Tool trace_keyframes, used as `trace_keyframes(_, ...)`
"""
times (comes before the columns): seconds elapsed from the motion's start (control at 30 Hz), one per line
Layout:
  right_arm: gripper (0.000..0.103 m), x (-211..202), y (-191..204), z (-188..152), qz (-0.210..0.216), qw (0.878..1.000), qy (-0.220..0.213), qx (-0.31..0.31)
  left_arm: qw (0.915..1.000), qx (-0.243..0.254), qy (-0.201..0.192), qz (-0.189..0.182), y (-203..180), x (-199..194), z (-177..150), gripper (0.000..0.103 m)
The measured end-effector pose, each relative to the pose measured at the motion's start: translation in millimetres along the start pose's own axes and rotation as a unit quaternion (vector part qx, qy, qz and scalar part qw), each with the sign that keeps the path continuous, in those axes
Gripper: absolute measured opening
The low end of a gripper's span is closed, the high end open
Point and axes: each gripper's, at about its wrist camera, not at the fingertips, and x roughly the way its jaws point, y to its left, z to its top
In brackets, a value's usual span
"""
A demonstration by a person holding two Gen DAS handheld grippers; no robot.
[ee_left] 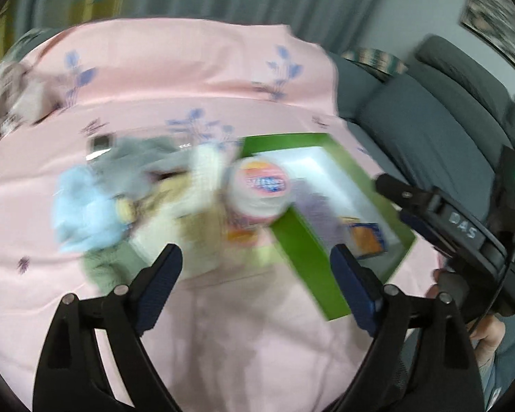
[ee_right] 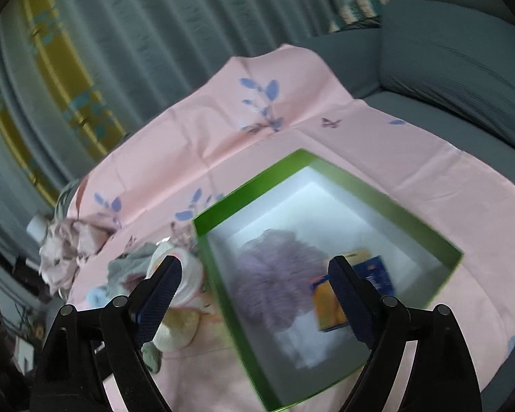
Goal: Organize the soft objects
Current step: 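Release the blue-orange tissue pack into the box and withdraw, then move the right tool to the grey fluffy towel on the pile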
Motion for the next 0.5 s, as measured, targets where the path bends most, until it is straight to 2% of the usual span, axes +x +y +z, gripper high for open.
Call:
trace_keyframes(0.13, 0.088, 2.4, 22.9, -8.4, 0.013, 0.999, 0.001, -0.037, 0.9989, -0.042, 0.002, 0.018, 37.0, -14.0, -8.2, 0.087)
trace_keyframes(0.27, 0.088, -3.7, 34.1, -12.7, 0.018, 0.998, -0.016, -0.05, 0.9946, -0.065, -0.018, 0.079, 71.2, -31.7, -22.4, 0.087)
trace_keyframes(0.37, 0.088, -3.8, 41.7, -17.0, 0.02, 0.998, -0.011, -0.061, 0.991, -0.072, -0.013, 0.112, 98.5, -36.5, -33.4, 0.087)
trace_keyframes(0.5, 0.088, -4.5, 57.1, -25.0, 0.071, 0.995, 0.004, -0.073, 0.9868, -0.085, -0.008, 0.138, 126.5, -31.9, -47.6, 0.087)
